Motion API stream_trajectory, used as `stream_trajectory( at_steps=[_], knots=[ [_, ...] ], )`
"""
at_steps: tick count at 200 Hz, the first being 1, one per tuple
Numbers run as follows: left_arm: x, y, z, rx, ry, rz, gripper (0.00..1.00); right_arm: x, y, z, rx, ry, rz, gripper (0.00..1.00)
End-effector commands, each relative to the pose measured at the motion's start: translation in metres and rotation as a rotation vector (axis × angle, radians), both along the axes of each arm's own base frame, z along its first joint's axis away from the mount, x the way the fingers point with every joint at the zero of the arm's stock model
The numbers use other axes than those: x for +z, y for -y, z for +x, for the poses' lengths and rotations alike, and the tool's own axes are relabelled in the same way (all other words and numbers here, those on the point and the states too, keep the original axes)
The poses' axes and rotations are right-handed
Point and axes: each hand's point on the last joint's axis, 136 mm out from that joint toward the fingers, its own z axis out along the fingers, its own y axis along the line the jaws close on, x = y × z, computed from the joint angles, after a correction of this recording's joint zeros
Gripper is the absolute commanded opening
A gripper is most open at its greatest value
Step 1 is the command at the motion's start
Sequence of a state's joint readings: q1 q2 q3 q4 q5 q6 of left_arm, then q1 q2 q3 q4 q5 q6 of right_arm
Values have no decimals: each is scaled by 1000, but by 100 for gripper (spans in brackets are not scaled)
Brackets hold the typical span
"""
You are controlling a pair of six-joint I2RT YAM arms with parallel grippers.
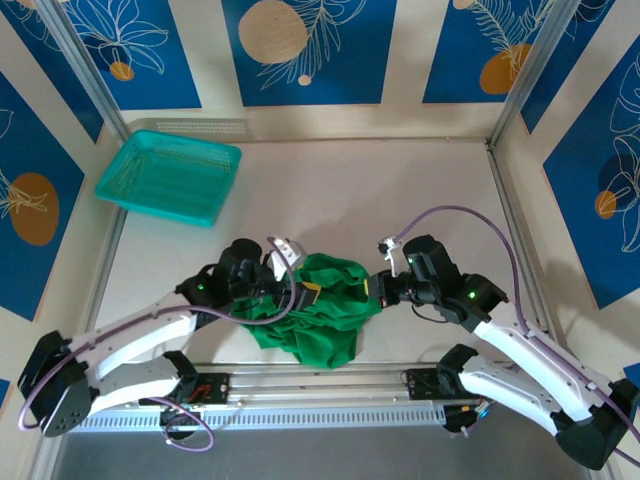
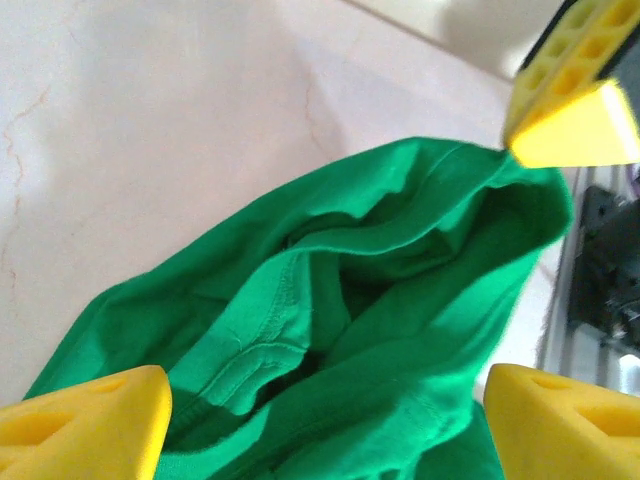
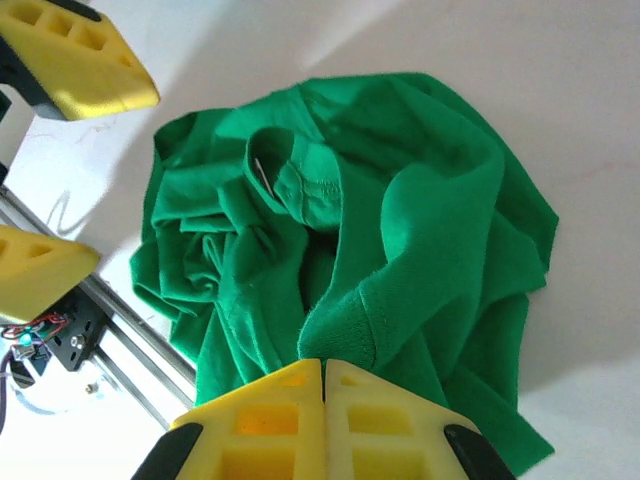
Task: Fold the inside-out t-shirt
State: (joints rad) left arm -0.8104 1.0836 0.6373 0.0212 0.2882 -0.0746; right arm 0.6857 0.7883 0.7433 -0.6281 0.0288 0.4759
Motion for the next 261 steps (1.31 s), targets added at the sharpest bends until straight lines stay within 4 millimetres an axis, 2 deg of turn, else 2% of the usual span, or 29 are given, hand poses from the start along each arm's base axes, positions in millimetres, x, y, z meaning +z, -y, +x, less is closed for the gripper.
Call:
stream_trajectory(
  at_steps=[1,38,61,75,93,106,132,155,174,228,261],
  knots=[
    [-9,9,3,-63,67,43,81,6,5,2,-53,8,36,0],
    [-20,0,51,136,141,190,78,14,5,6,-57,21,55,0],
    [-30,8,63,127,100,223,76,22,7,6,-45,33,53,0],
    [-42,10,63,94,65,274,58,29,8,6,-41,45,57,0],
    [-57,-2,64,100,-12,319,46,36,8,7,-33,63,64,0],
    [-61,-7,59,89,-85,290,46,41,8,8,-28,79,66,0],
    [-63,-21,55,162,-284,256,55,49,8,10,-17,94,75,0],
    [-61,-23,49,222,-442,214,63,50,9,11,-10,91,73,0],
    [-63,-19,48,258,-526,180,63,52,8,12,-8,95,81,0],
    [-71,-14,41,265,-643,170,59,52,8,9,1,85,80,0],
    [-81,-19,40,285,-684,193,43,50,11,7,-4,85,79,0]
  ],
)
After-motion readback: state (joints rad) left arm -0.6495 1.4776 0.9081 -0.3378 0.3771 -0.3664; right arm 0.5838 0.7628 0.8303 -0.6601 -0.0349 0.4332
